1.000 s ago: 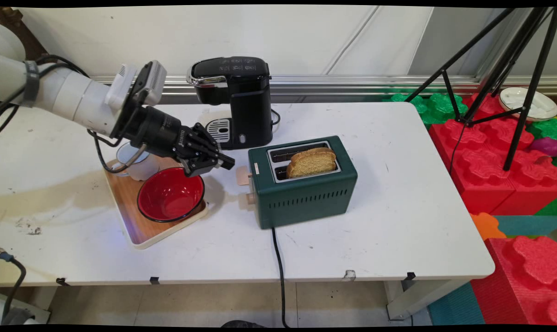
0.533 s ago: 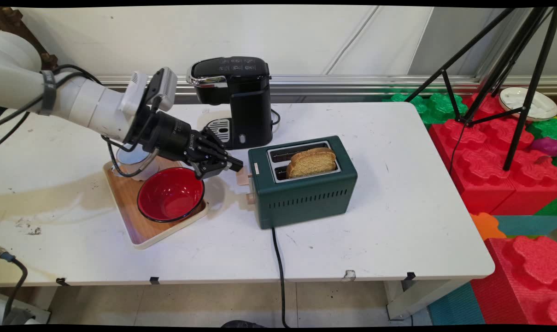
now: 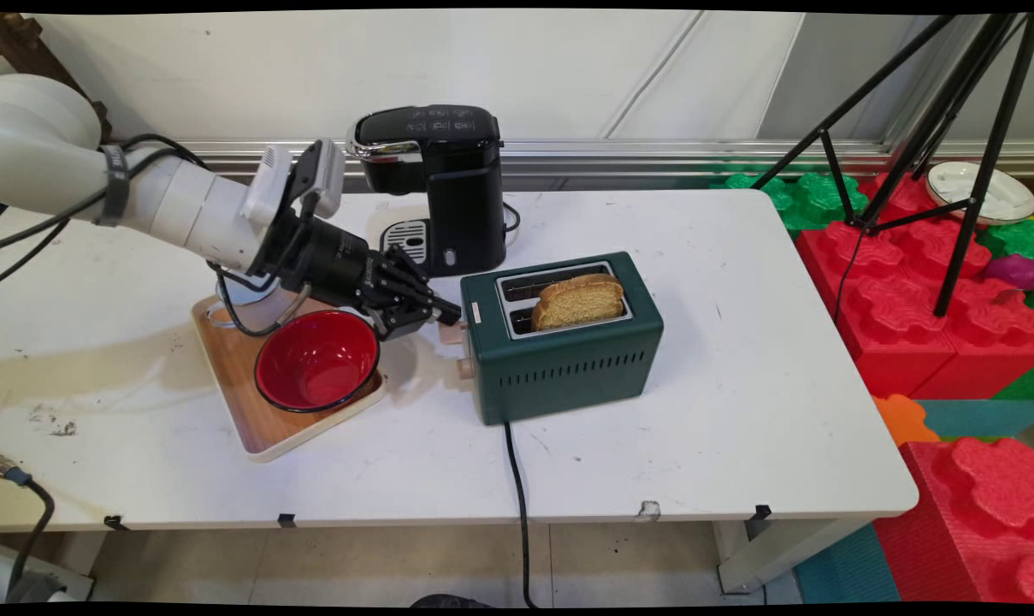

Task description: Press the toaster switch

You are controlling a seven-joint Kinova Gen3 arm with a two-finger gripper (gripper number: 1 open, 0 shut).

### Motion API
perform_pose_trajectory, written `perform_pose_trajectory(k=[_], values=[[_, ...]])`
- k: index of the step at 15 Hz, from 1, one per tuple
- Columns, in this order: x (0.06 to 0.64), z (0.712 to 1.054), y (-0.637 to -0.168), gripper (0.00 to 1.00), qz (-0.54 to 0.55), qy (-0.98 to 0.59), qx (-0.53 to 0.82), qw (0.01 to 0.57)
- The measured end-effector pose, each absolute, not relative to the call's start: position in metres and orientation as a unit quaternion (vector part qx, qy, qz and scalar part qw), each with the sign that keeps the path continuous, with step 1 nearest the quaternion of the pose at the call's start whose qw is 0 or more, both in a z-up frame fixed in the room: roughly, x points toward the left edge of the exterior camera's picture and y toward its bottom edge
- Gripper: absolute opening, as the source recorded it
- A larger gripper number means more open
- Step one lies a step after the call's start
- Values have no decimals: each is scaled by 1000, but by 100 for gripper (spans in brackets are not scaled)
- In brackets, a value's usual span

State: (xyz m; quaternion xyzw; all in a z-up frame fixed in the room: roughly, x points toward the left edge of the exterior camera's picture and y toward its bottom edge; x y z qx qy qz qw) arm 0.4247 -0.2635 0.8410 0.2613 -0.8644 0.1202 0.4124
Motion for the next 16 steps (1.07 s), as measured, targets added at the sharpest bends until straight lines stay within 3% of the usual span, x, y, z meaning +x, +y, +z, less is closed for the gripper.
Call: perform_pose_trajectory(k=[16], values=[[416, 814, -271, 0, 114, -873, 262, 395]])
